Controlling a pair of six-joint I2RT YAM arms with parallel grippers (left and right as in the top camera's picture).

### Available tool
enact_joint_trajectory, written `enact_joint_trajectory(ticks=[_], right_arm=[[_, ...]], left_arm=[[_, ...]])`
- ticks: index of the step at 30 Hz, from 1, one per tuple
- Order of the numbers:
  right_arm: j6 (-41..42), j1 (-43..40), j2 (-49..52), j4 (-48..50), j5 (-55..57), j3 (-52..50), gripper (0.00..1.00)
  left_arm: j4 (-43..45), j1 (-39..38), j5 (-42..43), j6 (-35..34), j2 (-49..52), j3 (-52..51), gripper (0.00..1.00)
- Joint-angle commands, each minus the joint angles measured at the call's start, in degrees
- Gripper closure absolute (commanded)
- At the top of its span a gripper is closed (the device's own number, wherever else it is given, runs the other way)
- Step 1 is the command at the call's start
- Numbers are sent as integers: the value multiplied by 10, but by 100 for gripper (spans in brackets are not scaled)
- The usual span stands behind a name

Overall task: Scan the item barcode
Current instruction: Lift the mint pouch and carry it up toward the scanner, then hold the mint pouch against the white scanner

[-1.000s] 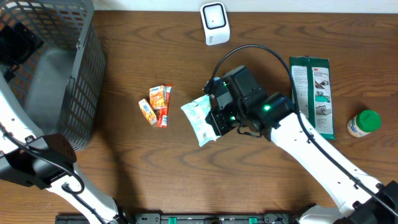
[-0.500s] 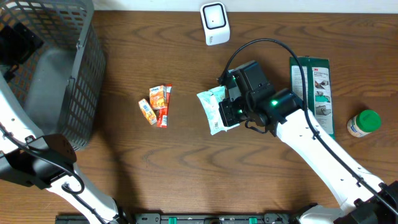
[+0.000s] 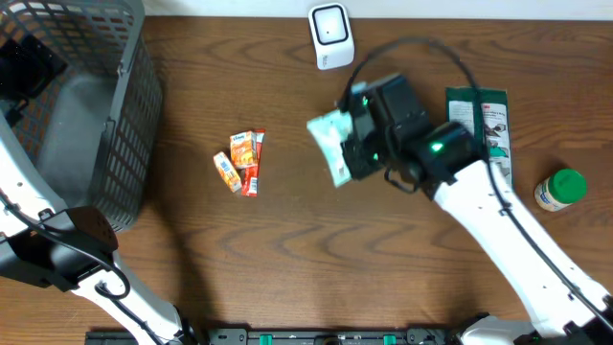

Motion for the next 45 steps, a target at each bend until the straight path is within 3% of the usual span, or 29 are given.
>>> enact_joint_trajectory(ticks=[1,6,10,14,21,28,34,38,45], right_arm=[[-49,-1,0,-26,37,110,99],[-64,-1,63,-142,92,304,99],[-89,1,181,-260,153,560,99],[-118,7,255,-280,213,678,99],[-205,19,338,-196,273,684,99],[-255,39,429,-112,412,684,99],[-362,52,513,-21,507,684,99],[-419,53,579,71,608,684,99],[-420,52,658,250,667,684,99]], left_arm=[[-2,0,5,-1,-13,10,2],[-2,0,5,-1,-13,10,2],[-2,0,5,-1,-13,10,2],[-2,0,5,-1,-13,10,2],[-2,0,5,-1,-13,10,2],[-2,0,5,-1,-13,10,2],[-2,0,5,-1,-13,10,2],[-2,0,5,-1,-13,10,2],[-2,0,5,-1,-13,10,2]])
